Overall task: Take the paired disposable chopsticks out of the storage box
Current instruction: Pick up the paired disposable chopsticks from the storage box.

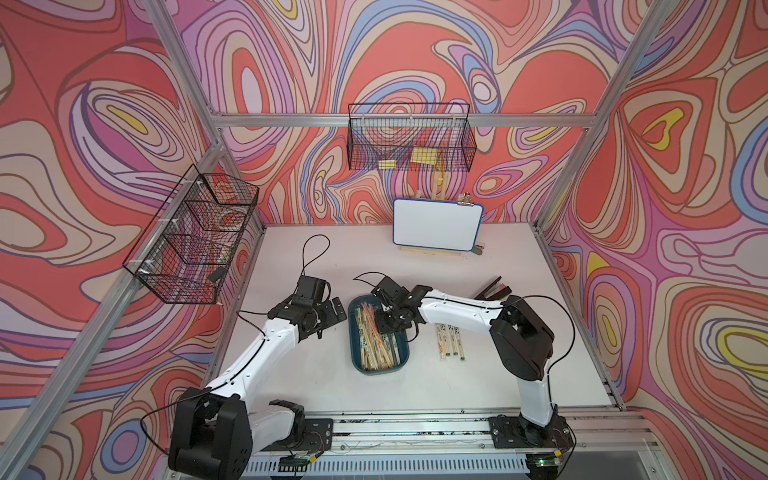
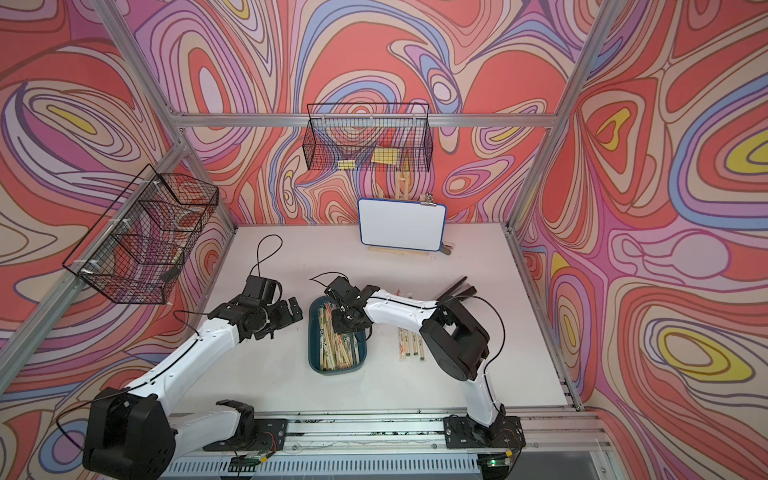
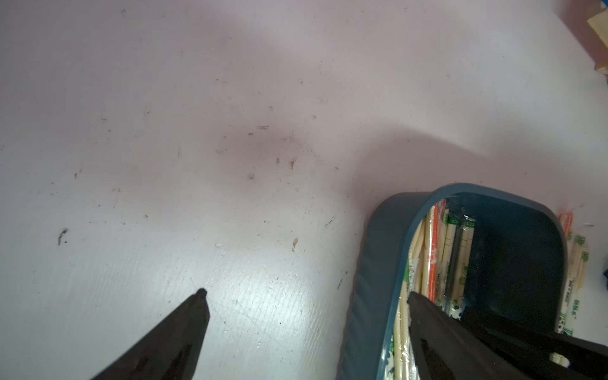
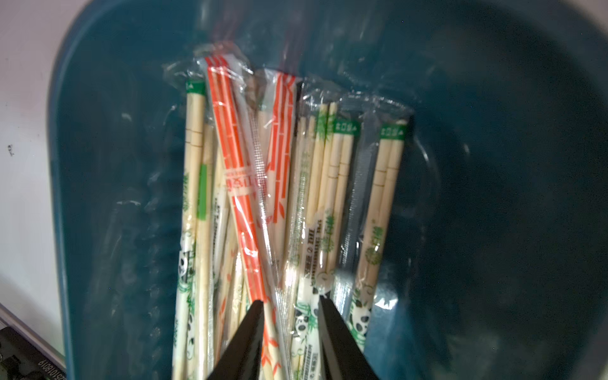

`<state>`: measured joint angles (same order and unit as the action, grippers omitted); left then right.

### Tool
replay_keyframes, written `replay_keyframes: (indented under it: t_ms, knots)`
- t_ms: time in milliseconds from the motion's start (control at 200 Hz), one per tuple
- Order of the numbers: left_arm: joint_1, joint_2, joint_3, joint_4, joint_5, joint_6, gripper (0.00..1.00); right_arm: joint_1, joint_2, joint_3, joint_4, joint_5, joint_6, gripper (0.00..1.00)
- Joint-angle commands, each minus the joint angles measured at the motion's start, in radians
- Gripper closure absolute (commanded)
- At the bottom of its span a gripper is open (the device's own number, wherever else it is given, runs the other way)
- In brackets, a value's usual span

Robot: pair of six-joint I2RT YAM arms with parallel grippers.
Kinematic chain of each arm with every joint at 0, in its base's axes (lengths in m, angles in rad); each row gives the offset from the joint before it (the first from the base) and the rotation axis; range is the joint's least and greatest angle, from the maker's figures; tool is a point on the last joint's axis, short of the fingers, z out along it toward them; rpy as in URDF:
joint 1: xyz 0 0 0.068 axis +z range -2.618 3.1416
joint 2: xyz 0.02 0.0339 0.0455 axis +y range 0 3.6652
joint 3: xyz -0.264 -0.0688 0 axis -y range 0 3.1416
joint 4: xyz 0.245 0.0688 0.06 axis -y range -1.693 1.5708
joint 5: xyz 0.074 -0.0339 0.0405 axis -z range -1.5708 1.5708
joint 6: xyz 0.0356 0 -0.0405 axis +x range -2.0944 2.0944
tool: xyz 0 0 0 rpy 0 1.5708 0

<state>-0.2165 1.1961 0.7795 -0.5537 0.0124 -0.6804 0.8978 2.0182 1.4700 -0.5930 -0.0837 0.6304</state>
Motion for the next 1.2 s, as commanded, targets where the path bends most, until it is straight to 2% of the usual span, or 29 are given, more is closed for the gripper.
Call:
replay_keyframes:
  t_ms: [0, 846, 1192]
  knots:
    - [-0.005, 0.007, 0.000, 0.009, -0.011, 0.004, 0.00, 0.008, 0.030, 0.028, 0.012, -0.006, 0.003, 0.67]
    - [-0.003, 0.011, -0.009, 0.018, -0.007, 0.004, 0.00, 0.031, 0.094, 0.070, 0.007, -0.030, 0.003, 0.69]
    - [-0.003, 0.008, -0.011, 0.018, -0.006, 0.001, 0.00, 0.033, 0.074, 0.053, -0.015, 0.000, 0.001, 0.84]
